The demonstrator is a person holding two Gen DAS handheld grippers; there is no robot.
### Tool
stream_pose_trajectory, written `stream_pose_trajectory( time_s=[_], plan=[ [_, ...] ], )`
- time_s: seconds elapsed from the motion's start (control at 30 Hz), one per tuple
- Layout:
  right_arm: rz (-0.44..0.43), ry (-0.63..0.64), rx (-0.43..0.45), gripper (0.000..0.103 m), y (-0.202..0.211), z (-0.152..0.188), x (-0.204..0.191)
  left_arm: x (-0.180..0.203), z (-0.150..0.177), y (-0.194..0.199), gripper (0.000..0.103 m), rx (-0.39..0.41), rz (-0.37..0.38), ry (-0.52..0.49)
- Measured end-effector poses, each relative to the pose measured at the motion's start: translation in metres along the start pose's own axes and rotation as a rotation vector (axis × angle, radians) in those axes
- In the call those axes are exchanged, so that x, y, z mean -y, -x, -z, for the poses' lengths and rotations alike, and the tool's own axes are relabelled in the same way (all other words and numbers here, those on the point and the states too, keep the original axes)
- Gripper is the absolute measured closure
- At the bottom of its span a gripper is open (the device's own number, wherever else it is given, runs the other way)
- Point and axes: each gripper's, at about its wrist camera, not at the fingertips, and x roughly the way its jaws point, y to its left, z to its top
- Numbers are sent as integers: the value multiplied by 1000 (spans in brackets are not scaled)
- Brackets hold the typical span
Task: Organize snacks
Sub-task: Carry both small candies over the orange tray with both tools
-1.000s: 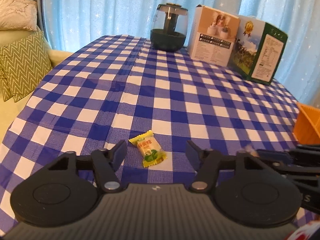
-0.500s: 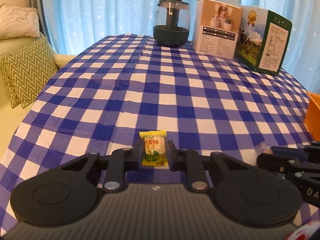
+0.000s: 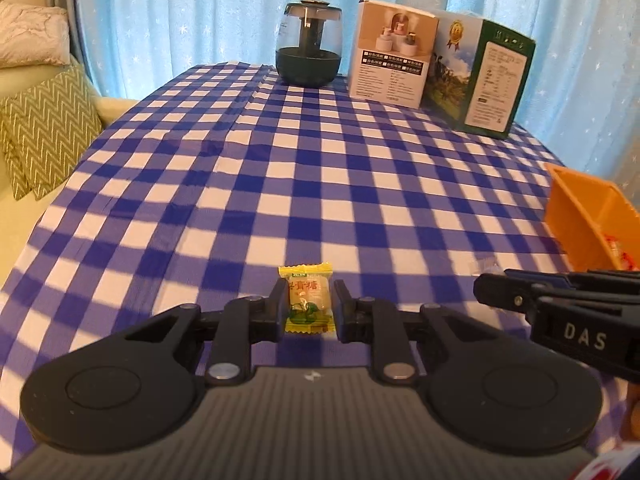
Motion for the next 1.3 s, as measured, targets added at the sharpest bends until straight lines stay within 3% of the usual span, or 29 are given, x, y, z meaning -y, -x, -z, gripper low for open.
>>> stream_pose_trajectory(
  time_s=[0.63, 1.3],
  plan=[
    [62, -92, 56, 82, 118, 25, 11, 58, 30, 105, 83, 8, 41, 6],
    [130, -171, 99, 82, 178, 42, 48, 111, 31, 132, 83, 15, 129, -66]
  ],
)
